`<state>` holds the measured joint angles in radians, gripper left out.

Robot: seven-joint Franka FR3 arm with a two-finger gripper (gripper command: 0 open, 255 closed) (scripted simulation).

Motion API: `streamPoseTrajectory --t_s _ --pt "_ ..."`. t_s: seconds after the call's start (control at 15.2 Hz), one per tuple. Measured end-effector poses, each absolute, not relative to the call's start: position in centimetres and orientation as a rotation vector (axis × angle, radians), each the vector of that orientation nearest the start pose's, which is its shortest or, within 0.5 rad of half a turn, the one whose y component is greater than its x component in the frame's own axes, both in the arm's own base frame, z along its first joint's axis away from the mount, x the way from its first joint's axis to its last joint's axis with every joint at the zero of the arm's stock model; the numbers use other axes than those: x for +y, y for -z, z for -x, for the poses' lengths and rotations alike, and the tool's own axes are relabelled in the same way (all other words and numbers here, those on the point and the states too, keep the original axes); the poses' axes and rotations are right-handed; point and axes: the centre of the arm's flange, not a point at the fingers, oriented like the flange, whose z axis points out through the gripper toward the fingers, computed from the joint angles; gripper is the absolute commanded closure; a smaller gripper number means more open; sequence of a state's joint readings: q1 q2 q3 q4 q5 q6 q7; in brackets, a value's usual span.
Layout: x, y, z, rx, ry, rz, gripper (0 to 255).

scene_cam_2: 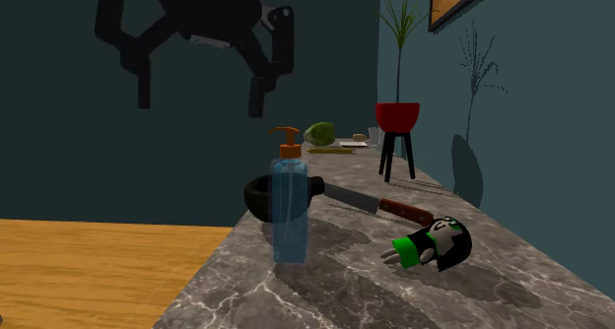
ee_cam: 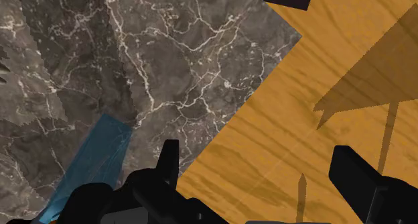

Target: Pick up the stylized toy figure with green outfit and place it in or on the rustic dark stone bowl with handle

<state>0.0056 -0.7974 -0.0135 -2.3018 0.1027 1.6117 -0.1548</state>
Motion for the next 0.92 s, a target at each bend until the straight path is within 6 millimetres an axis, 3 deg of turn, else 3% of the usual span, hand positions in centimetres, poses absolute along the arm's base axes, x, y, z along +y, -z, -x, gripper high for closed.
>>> streamPoseTrajectory --t_s 0.2,0.92 --pt "-0.3 -61.6 -31.1 -0.261 0.160 3.035 0" --pt "-9.4 -53.1 -34.7 -0.565 0.008 3.111 0"
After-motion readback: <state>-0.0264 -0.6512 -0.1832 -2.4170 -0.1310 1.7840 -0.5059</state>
